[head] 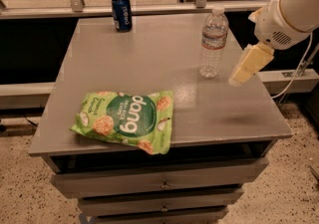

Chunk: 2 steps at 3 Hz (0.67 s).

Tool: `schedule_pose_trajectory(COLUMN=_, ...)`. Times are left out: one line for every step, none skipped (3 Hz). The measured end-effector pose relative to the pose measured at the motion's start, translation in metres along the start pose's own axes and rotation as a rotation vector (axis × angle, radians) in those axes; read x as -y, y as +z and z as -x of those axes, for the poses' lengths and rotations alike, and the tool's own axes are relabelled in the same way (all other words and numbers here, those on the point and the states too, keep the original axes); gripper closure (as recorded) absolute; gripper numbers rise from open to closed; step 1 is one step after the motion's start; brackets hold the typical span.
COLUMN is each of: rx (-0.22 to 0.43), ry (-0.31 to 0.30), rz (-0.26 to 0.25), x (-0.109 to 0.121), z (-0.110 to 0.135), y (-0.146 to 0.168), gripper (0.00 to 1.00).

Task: Move water bottle near pepsi can

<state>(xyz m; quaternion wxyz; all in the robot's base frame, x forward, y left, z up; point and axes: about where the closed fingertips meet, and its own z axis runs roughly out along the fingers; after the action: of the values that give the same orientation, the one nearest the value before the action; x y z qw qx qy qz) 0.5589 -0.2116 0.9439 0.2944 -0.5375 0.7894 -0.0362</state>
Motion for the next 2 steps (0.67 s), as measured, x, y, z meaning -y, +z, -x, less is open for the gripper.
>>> schedule_pose_trajectory(rx=0.059, ry=0.048, rz=-0.044, x=0.023, z=0.003, y=0.024, gripper=0.00)
schedule_pose_trajectory(rx=0.185, ry=0.133, rz=-0.035, x=0.041, z=0.004, y=0.050, gripper=0.00)
